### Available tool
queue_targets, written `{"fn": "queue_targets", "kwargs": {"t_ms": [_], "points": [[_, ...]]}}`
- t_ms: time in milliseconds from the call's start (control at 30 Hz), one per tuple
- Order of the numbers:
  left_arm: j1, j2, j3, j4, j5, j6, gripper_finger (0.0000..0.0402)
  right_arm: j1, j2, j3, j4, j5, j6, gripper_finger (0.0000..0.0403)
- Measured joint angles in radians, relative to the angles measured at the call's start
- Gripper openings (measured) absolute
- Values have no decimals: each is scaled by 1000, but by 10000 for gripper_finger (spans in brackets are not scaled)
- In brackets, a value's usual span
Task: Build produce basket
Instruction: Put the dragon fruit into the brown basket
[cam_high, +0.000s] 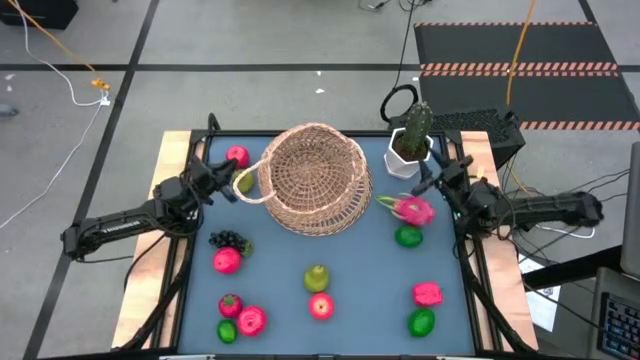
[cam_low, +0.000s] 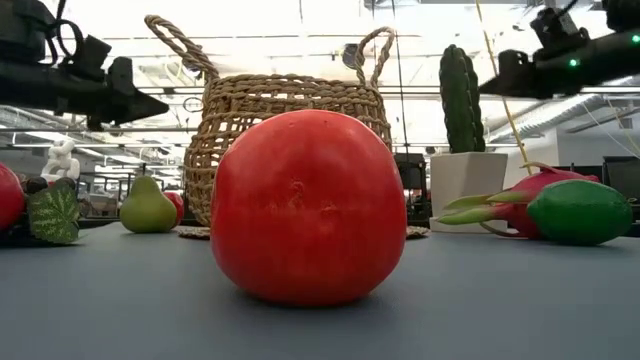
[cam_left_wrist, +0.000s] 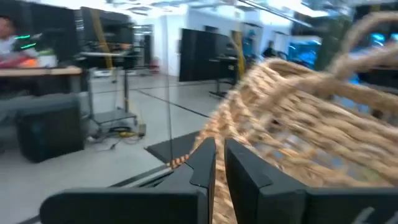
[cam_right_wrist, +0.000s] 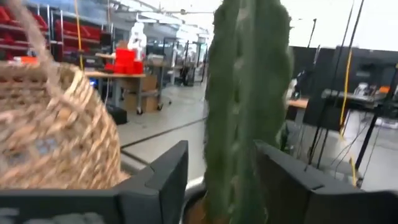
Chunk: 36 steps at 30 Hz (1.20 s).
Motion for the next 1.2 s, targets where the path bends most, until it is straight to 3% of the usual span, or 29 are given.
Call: {"fn": "queue_targets", "kwargs": {"t_ms": [67,200,333,433,533,633,733,867,1033,1200], "points": [[0,0,0,-1,-6,-28,35,-39,14,27,-6,-41,-3,183],[0,0,0,9,-7,-61,35,-54,27,95,-125,4,25,189],[0,0,0,51,-7,-87,35,-46,27,247,-576,45,231,186],[11,6,0,81,-26,-7,35,-56,42,366,-903,-55,520,181],[19,14,0,82,-26,17,35,-70,55,414,-1042,-223,702,178],[29,32,0,94,-22,14,35,-73,58,407,-1005,-456,738,176],[33,60,0,151,60,30,35,-73,74,392,-910,-659,722,176],[31,100,0,203,167,25,35,-72,93,357,-757,-785,636,176],[24,141,0,215,186,-17,36,-72,107,274,-590,-783,523,176],[24,182,0,223,154,-60,67,-74,108,187,-590,-546,605,176]]}}
